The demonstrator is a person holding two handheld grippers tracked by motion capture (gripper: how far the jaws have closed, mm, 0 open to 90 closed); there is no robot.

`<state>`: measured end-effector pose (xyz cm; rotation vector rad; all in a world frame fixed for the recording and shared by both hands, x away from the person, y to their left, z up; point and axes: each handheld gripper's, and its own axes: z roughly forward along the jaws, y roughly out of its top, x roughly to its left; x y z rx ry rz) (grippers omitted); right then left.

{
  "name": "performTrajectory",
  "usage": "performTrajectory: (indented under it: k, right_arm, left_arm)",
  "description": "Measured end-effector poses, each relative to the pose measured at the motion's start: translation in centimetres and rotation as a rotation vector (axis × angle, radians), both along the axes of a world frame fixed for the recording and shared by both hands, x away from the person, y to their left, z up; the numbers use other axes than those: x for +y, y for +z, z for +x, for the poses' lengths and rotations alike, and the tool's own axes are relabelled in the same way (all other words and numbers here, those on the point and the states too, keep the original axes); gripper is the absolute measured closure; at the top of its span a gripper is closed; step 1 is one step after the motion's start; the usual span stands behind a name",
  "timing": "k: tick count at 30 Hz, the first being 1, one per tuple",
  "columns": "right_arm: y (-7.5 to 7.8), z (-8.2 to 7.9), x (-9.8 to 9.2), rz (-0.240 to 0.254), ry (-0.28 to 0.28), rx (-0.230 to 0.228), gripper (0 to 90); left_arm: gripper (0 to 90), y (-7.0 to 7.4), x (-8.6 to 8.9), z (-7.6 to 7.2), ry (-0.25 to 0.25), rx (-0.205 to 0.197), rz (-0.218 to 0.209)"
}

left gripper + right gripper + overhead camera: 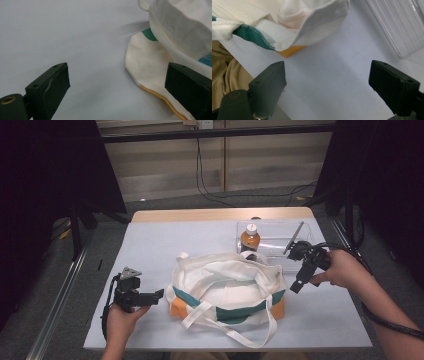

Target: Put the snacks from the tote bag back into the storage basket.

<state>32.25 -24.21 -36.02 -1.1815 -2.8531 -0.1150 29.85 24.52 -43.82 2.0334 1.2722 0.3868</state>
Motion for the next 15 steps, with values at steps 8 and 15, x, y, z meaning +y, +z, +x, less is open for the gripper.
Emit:
performTrajectory:
  k: [8,15]
  right_arm:
    - [-0.7,-0.6,-0.3,-0.006,0.008,0.0,13.8]
    - [-1.2,-1.1,-0.1,-0.012,0.018,-0.011,13.9]
  left_arm:
    - [5.6,0.0,0.0,0.0,0.002,-0.001,0.002]
    - [5.6,0.0,0.0,0.0,0.006,-0.003,0.0]
